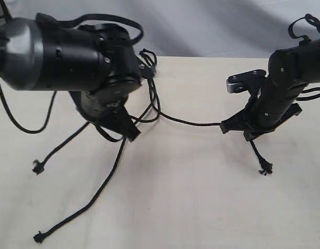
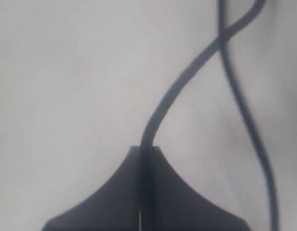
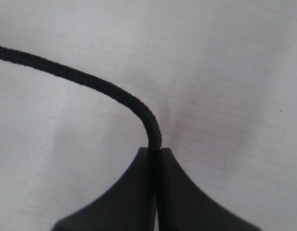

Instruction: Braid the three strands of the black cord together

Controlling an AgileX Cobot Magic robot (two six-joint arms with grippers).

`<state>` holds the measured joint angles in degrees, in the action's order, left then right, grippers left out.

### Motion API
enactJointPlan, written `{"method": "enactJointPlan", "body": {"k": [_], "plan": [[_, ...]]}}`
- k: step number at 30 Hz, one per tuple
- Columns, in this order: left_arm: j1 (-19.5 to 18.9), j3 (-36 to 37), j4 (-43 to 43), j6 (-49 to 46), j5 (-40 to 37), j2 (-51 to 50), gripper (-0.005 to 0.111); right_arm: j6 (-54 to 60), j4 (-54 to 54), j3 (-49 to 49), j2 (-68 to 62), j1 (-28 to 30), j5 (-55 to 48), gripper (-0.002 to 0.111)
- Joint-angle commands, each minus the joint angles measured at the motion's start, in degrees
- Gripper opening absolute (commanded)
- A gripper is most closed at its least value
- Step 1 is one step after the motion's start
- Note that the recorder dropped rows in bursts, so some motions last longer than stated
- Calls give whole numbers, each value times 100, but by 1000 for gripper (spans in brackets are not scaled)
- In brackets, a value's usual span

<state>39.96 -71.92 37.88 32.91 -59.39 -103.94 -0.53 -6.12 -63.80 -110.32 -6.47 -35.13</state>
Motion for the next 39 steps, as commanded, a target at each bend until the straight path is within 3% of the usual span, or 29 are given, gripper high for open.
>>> {"method": "enactJointPlan", "body": {"k": [1,5,11,17,30,33,39], "plan": [[-621,490,50,141,472,54,0,-32,-65,12,9,37,-13,0],[-1170,1115,50,172,1256,54,0,-32,-65,12,9,37,1,0],[-1676,1798,50,213,2496,54,0,-32,-65,12,9,37,-12,0],[-1735,2160,50,152,3470,54,0,-32,-65,12,9,37,-75,0],[-1735,2160,-122,142,3559,-391,0,-32,-191,12,9,37,-265,0],[-1735,2160,-110,131,3585,-567,0,-32,-191,12,9,37,-253,13],[-1735,2160,-145,131,3713,-670,0,-621,21,-82,20,37,-455,64]]}}
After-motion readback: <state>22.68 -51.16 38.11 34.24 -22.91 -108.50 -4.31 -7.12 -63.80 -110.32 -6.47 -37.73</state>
